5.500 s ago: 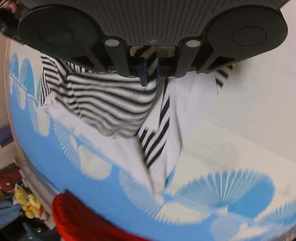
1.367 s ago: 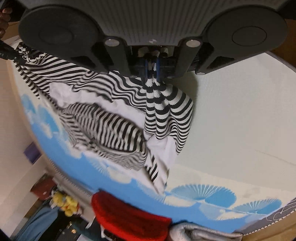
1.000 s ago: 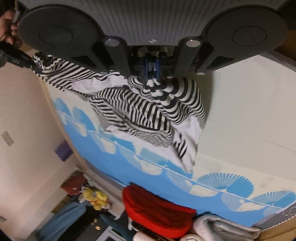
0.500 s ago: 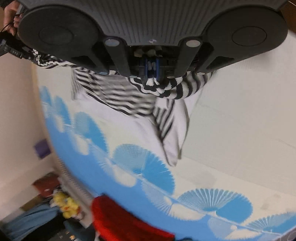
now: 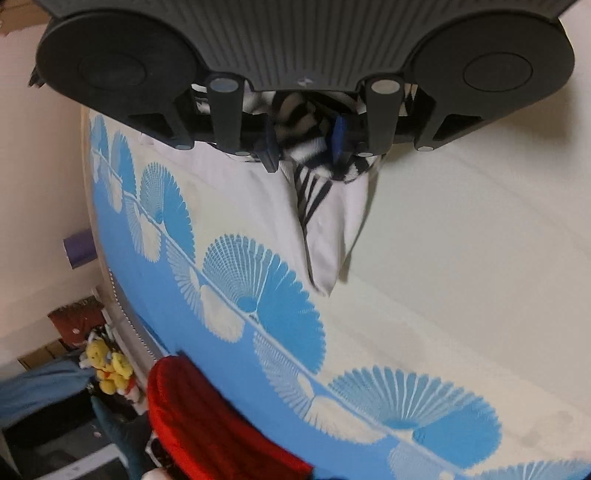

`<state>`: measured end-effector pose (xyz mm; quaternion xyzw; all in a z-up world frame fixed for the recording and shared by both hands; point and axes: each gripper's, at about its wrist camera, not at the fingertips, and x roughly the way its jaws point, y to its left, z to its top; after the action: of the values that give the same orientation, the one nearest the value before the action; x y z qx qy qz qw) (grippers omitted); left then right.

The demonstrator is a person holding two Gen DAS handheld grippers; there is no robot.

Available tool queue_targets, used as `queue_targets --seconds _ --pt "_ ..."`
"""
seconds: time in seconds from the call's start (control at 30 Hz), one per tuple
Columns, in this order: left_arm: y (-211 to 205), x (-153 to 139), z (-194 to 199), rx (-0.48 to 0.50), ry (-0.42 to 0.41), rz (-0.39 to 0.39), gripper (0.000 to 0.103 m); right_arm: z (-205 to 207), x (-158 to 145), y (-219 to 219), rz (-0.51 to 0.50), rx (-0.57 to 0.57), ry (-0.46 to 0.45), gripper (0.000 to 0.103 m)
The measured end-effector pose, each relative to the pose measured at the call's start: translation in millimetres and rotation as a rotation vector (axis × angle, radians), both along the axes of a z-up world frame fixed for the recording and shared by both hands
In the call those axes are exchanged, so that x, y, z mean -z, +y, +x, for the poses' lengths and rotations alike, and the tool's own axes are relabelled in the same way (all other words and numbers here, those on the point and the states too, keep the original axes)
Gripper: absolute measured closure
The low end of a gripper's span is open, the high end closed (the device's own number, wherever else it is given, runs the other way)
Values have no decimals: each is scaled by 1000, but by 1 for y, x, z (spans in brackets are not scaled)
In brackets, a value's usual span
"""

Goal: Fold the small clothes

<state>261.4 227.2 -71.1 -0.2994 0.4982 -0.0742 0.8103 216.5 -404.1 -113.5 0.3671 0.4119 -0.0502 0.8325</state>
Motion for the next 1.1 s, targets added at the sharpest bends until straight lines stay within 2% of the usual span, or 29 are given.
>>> queue_targets --seconds 0.07,0.13,0.2,0.27,0.3,0.47,0.57,0.67,0.8,0.97,1.0,1.03,1.07,1.1 --pt "0 -6 -5 14 -33 59 59 -6 -5 -6 -51 1 -23 73" --pt "1 -11 -10 37 -59 94 51 -13 -7 -10 -75 -33 -53 72" --pt "1 -14 -16 70 -71 116 43 -18 -9 -8 -137 -97 -65 67" --pt "1 -14 -20 94 -75 129 39 -19 -9 1 -218 -177 -71 54" --pt "0 -14 -22 105 -79 149 37 -20 -8 7 -251 -228 -74 53" --pt "-29 -9 -23 225 -94 338 24 -18 -3 37 -418 -431 -69 48" --pt "-54 -2 -21 311 -119 471 23 -11 4 51 -512 -497 -57 48" --pt "-72 3 -16 361 -151 553 23 -2 7 61 -554 -531 -65 48" --pt "-86 9 -2 367 -183 599 22 7 5 75 -674 -534 -111 48" --pt "-97 16 16 391 -222 618 22 20 7 85 -685 -556 -146 51" --pt "-98 16 18 396 -228 619 23 23 8 87 -688 -567 -154 53" --pt "-97 17 21 403 -224 613 32 26 9 88 -682 -584 -157 61" --pt "-96 19 24 410 -211 596 42 28 9 90 -669 -606 -160 79" --pt "-94 21 28 423 -189 557 75 30 9 91 -660 -620 -161 88"
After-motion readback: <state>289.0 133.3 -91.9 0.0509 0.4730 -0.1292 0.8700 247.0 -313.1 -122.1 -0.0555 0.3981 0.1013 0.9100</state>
